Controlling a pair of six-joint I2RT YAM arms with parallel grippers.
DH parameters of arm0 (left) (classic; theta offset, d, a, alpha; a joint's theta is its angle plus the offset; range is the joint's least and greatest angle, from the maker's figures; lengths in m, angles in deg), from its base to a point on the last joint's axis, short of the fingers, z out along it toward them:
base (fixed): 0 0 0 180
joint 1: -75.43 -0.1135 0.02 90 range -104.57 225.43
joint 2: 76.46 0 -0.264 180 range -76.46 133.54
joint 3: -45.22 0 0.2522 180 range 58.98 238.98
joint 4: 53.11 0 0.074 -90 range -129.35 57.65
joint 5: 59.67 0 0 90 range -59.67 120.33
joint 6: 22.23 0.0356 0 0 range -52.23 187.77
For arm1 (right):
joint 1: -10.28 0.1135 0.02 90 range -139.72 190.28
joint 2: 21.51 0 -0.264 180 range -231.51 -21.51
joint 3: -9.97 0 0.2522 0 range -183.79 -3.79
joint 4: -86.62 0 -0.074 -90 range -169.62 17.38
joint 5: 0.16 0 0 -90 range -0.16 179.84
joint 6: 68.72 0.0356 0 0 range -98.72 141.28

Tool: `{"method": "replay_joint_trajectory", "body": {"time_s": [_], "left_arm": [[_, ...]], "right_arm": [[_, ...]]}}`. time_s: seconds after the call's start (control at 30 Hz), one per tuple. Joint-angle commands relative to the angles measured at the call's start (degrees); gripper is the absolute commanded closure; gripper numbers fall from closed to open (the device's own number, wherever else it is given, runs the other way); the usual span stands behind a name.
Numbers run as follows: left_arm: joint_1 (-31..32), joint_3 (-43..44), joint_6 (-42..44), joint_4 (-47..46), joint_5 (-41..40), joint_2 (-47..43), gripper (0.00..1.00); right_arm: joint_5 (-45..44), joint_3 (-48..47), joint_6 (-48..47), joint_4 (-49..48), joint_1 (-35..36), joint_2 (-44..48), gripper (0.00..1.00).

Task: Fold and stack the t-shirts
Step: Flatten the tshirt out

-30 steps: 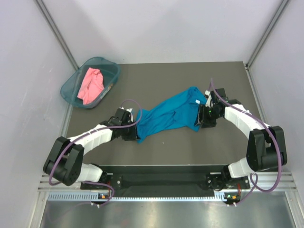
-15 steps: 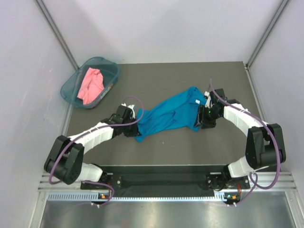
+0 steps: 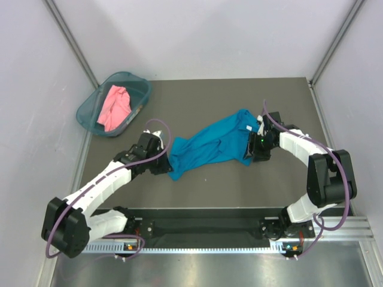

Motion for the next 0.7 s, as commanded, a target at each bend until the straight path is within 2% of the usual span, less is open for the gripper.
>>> {"method": "replay_joint_trajectory", "body": {"time_s": [0.0, 0.1, 0.13, 0.2, 0.23, 0.27, 0.33, 0.43, 0.67], "left_arm": [[2.8, -0.8, -1.8, 2.5, 1.3, -0.2, 1.0], [4.7, -0.5, -2.1, 2.6, -1.6, 0.3, 0.82], [4.8, -0.5, -2.0, 2.8, -2.4, 0.3, 0.65], [5.0, -0.4, -1.7, 3.2, -5.0, 0.3, 0.52], [5.0, -0.4, -1.6, 3.2, -5.3, 0.6, 0.42], [5.1, -0.2, -1.3, 3.2, -6.0, 0.9, 0.38], [5.2, -0.1, -0.5, 3.2, -6.7, 1.1, 0.33], [5.3, -0.1, 1.0, 3.0, -7.2, 2.2, 0.32], [6.0, -3.0, 4.0, -4.4, -8.2, 3.2, 0.41]], "right_arm": [[1.0, -0.6, 0.3, -2.8, 0.9, -0.2, 0.49], [1.5, -0.1, 0.1, -2.8, 0.9, -0.3, 0.49], [1.6, 0.1, 0.0, -2.9, 1.0, -0.3, 0.49], [1.9, 0.7, -0.1, -3.2, 1.0, 0.2, 0.49], [2.0, 0.8, 0.0, -3.3, 0.9, 0.4, 0.49], [2.0, 1.1, 0.0, -3.1, 1.0, 0.6, 0.49], [2.1, 1.3, -0.4, -3.1, 0.9, 0.9, 0.49], [2.0, 1.6, -0.9, -2.9, 0.9, 1.3, 0.5], [2.7, 1.8, -1.3, -3.3, 1.0, 1.1, 0.49]]}}
